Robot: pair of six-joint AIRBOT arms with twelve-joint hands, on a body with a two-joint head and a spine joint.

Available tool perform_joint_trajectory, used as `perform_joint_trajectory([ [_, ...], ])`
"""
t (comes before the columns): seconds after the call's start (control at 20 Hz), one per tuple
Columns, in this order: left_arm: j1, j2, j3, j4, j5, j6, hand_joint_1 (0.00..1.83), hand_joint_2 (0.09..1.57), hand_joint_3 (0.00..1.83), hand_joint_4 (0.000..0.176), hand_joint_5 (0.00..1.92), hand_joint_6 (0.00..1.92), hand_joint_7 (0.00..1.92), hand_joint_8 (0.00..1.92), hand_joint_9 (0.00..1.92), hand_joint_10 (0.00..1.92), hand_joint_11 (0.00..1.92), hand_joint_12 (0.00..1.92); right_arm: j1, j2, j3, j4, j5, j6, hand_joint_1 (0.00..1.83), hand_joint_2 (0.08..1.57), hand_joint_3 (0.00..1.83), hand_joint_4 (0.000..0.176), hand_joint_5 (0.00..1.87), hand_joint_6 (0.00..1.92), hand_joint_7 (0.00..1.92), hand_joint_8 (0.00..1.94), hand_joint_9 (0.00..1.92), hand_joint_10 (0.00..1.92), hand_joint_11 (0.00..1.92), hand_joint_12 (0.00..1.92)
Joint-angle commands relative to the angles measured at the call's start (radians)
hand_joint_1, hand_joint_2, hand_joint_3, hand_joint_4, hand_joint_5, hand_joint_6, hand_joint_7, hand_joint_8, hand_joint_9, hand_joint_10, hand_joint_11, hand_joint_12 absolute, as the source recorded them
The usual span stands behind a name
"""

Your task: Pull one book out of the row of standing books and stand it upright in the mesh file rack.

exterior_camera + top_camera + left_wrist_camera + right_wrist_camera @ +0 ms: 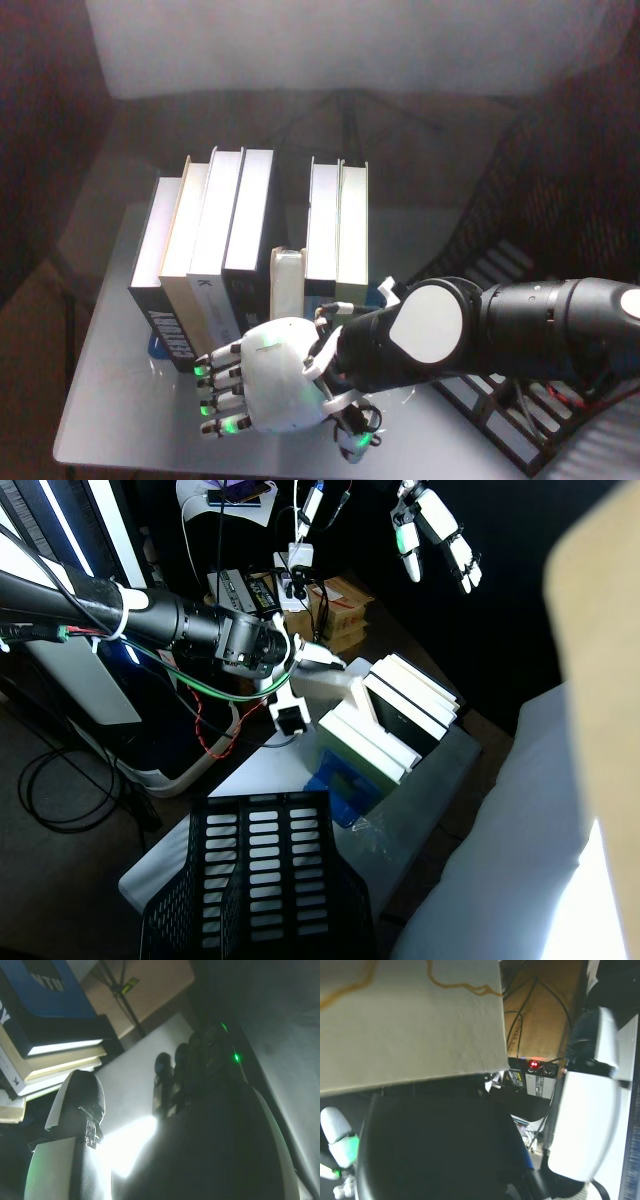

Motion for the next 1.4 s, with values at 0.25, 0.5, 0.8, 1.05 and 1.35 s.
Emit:
perform_joint_trajectory([
  [0.25,0.016,0.018,-0.011,-0.039,-0.145,-0.006,0.67,1.37,0.01,0.020,0.16,0.00,0.05,0.00,0.00,0.00,0.00,0.00,0.013,0.018,-0.037,0.037,0.015,0.012,0.80,0.81,0.00,0.000,0.00,0.00,0.05,0.01,0.04,0.01,0.02,0.03],
  [0.5,0.020,0.023,-0.010,-0.044,-0.158,-0.007,0.68,1.37,0.00,0.032,0.16,0.00,0.05,0.00,0.00,0.00,0.00,0.00,0.076,0.106,-0.112,0.158,0.039,-0.057,0.80,0.82,0.00,0.000,0.00,0.00,0.06,0.00,0.04,0.01,0.00,0.20],
  [0.8,0.017,0.014,0.004,-0.032,-0.151,-0.014,0.63,1.38,0.01,0.037,0.14,0.00,0.03,0.00,0.00,0.00,0.00,0.00,0.169,0.209,-0.099,0.539,0.172,-0.228,0.88,0.94,0.00,0.003,0.00,0.00,0.00,0.00,0.00,0.00,0.00,0.00],
  [1.05,0.016,0.012,0.006,-0.030,-0.154,-0.014,0.69,1.37,0.00,0.040,0.13,0.00,0.02,0.00,0.00,0.00,0.00,0.00,0.182,0.219,-0.056,0.617,0.202,-0.229,0.86,0.92,0.00,0.000,0.00,0.00,0.00,0.00,0.00,0.00,0.00,0.00],
  [1.35,0.016,0.009,0.009,-0.034,-0.155,-0.016,0.69,1.37,0.00,0.043,0.13,0.01,0.02,0.00,0.00,0.00,0.00,0.00,0.180,0.147,-0.029,0.582,0.188,-0.235,0.93,0.92,0.00,0.010,0.00,0.00,0.00,0.00,0.00,0.00,0.00,0.00],
])
